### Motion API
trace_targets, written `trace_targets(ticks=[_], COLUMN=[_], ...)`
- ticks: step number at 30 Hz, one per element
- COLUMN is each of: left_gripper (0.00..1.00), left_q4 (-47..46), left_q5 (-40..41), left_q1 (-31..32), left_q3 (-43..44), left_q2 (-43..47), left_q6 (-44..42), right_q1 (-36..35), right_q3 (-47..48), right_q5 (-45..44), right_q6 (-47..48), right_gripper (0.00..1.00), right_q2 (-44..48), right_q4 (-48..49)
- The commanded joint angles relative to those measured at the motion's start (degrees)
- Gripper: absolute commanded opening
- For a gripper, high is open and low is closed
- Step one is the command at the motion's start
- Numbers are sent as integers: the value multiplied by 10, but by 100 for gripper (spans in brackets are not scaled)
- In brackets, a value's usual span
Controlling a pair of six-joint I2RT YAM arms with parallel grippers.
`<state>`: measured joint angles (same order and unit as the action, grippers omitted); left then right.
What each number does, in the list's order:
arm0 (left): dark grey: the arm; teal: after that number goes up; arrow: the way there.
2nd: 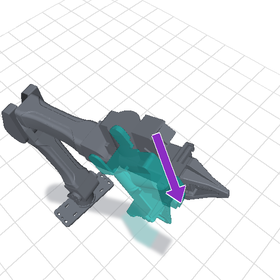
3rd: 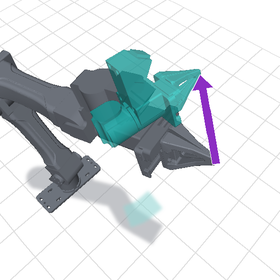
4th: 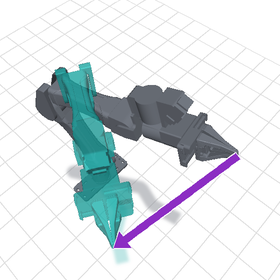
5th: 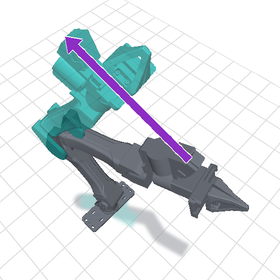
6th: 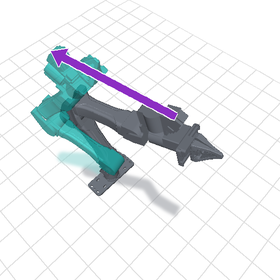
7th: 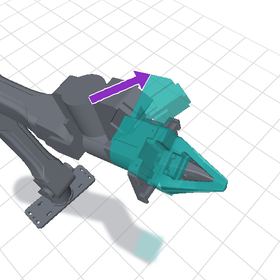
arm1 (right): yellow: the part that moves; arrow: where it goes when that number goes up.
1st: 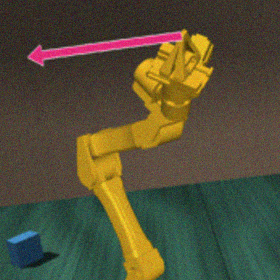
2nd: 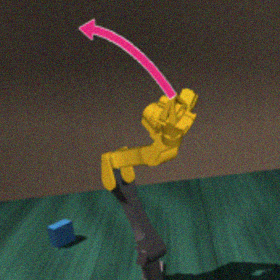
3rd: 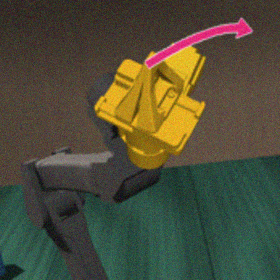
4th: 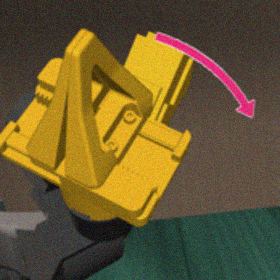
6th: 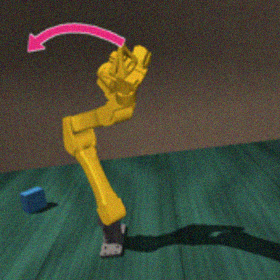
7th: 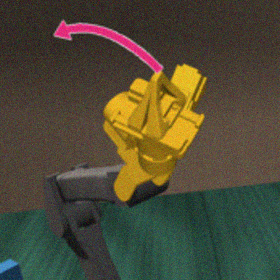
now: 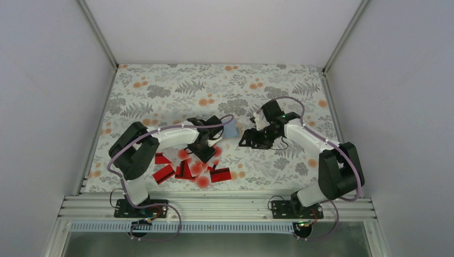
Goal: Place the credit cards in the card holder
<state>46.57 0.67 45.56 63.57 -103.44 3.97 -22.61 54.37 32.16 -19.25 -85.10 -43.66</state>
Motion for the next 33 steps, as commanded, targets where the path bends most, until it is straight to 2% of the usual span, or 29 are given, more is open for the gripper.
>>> trace_targets(ticks=[1, 6, 9, 10, 13, 21, 27, 33], left_gripper=[57, 50, 49, 53, 71, 87, 86, 78], left_q4=[-4, 6, 8, 7, 6, 18, 4, -12], left_q5=[28, 6, -6, -8, -10, 0, 5, -13], left_q1=[7, 8, 12, 13, 14, 11, 5, -13], left_q3=[-33, -25, -17, -16, -11, 23, 30, 19], left_q2=[-28, -25, -16, -8, 25, 13, -10, -34], left_q6=[20, 72, 106, 112, 106, 67, 23, 2], right_q1=[4, 4, 4, 4, 4, 4, 4, 4], right_q3=[1, 1, 2, 3, 7, 15, 13, 12], right_q5=[16, 20, 27, 28, 32, 32, 30, 27], right_q6=[-4, -11, -16, -17, -19, -23, -24, -24], right_gripper=[73, 72, 72, 72, 72, 72, 72, 72], right_q2=[-11, -26, -33, -35, -39, -45, -44, -45], right_q4=[21, 37, 45, 48, 50, 52, 51, 49])
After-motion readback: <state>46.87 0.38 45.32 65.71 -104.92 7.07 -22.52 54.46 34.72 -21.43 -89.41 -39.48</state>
